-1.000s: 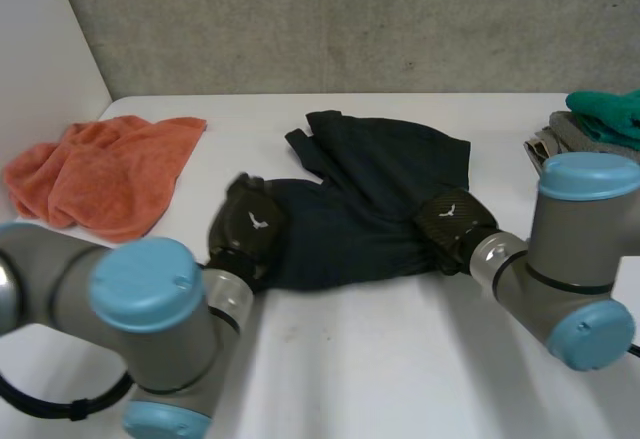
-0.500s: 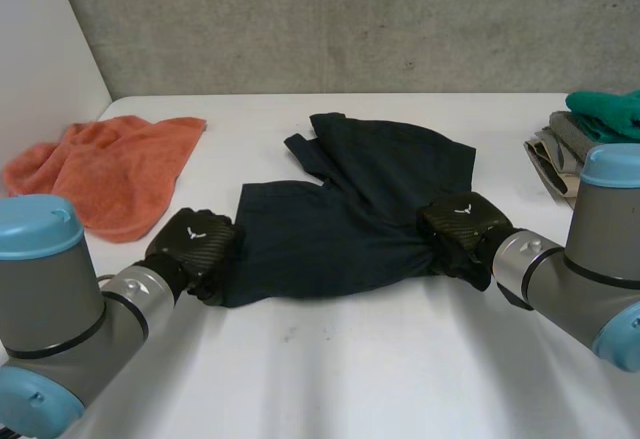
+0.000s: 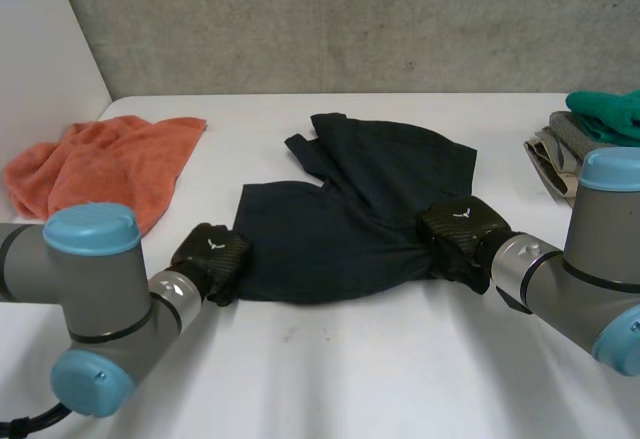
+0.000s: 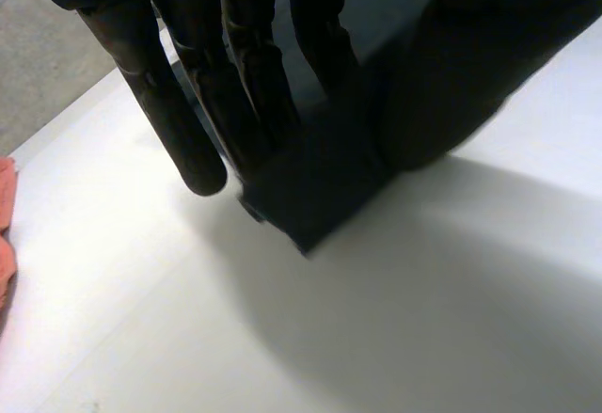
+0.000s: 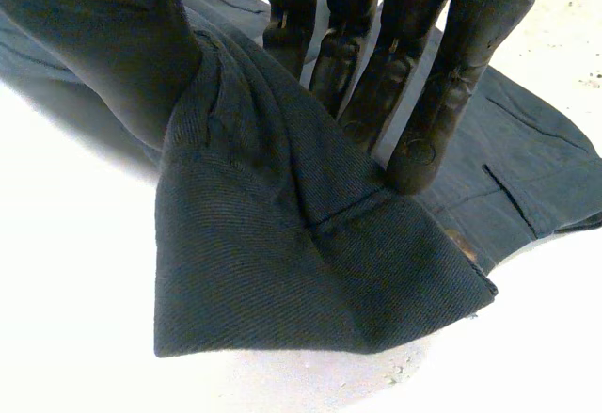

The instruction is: Fold the laundry.

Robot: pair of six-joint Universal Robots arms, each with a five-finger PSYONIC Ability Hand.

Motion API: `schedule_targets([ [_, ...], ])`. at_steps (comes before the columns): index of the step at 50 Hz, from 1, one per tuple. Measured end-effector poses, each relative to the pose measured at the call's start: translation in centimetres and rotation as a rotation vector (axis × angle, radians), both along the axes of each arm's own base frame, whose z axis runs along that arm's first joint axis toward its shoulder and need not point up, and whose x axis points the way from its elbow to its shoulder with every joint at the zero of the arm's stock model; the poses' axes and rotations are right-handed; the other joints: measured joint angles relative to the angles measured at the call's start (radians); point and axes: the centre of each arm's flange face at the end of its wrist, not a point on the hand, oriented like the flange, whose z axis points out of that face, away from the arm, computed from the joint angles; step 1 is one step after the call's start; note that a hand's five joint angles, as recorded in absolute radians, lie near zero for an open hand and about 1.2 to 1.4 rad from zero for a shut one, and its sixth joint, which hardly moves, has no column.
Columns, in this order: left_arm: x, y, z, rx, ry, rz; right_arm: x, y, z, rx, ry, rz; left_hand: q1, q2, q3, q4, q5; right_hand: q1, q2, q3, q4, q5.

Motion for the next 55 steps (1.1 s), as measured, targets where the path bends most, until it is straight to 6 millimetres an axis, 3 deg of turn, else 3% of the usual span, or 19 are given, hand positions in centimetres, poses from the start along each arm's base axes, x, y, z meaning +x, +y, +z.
schedule_targets([
  [1, -0.1, -0.5, -0.2, -0.008, -0.005, 0.014, 0.0, 0.0, 0.1, -0.002, 0.001, -0.002, 0.155, 0.194, 0.185, 0.189, 0.185, 0.0, 0.0, 0.0, 0.0, 0.0],
  [5, -0.2, -1.0, -0.3, -0.016, -0.009, 0.026, 0.0, 0.0, 0.2, -0.008, 0.005, -0.003, 0.167, 0.256, 0.247, 0.257, 0.235, -0.002, -0.004, -0.002, -0.002, -0.002],
  [7, -0.3, -1.0, -0.2, -0.021, -0.008, 0.027, -0.1, 0.0, 0.3, -0.011, 0.01, -0.003, 0.167, 0.258, 0.248, 0.26, 0.236, -0.118, -0.147, -0.15, -0.156, -0.135],
  [9, -0.5, -0.9, 0.2, -0.031, -0.003, 0.021, -0.2, 0.1, 0.4, -0.011, 0.019, -0.004, 0.172, 0.258, 0.25, 0.26, 0.242, -0.503, -0.59, -0.589, -0.594, -0.569],
  [13, -0.9, -0.5, 1.9, -0.068, 0.019, 0.013, -0.5, 0.6, 1.8, -0.03, 0.031, -0.013, 0.175, 0.258, 0.254, 0.263, 0.243, -0.68, -0.819, -0.843, -0.851, -0.825],
  [18, -1.1, 0.0, 4.4, -0.122, 0.05, 0.008, -1.3, 2.3, 4.4, -0.073, 0.038, -0.032, 0.176, 0.261, 0.254, 0.263, 0.243, -0.677, -0.817, -0.84, -0.849, -0.819],
  [23, -1.3, 0.3, 5.8, -0.157, 0.068, 0.004, -2.1, 3.9, 5.5, -0.094, 0.041, -0.05, 0.176, 0.262, 0.255, 0.263, 0.243, -0.615, -0.764, -0.753, -0.764, -0.736],
  [25, -1.3, 0.3, 6.2, -0.167, 0.073, 0.003, -2.6, 4.6, 5.6, -0.092, 0.046, -0.064, 0.176, 0.262, 0.258, 0.264, 0.243, -0.492, -0.598, -0.61, -0.615, -0.607],
  [30, -1.4, 0.2, 6.6, -0.18, 0.079, 0.002, -3.9, 5.9, 4.7, -0.051, 0.064, -0.096, 0.176, 0.262, 0.258, 0.264, 0.243, -0.358, -0.438, -0.451, -0.457, -0.456],
  [38, -1.7, 0.7, 7.1, -0.175, 0.101, -0.006, -4.8, 6.4, 2.2, 0.019, 0.071, -0.108, 0.176, 0.262, 0.258, 0.264, 0.243, -0.371, -0.468, -0.48, -0.479, -0.464],
  [47, -2.0, 0.8, 8.0, -0.184, 0.137, -0.008, -4.0, 3.8, -1.1, 0.012, 0.06, -0.09, 0.176, 0.262, 0.258, 0.264, 0.243, -0.453, -0.558, -0.578, -0.581, -0.552],
  [55, -2.0, 0.6, 8.1, -0.188, 0.139, -0.003, -3.2, 1.5, -2.4, -0.02, 0.056, -0.09, 0.176, 0.262, 0.258, 0.264, 0.243, -0.449, -0.555, -0.559, -0.567, -0.535],
])
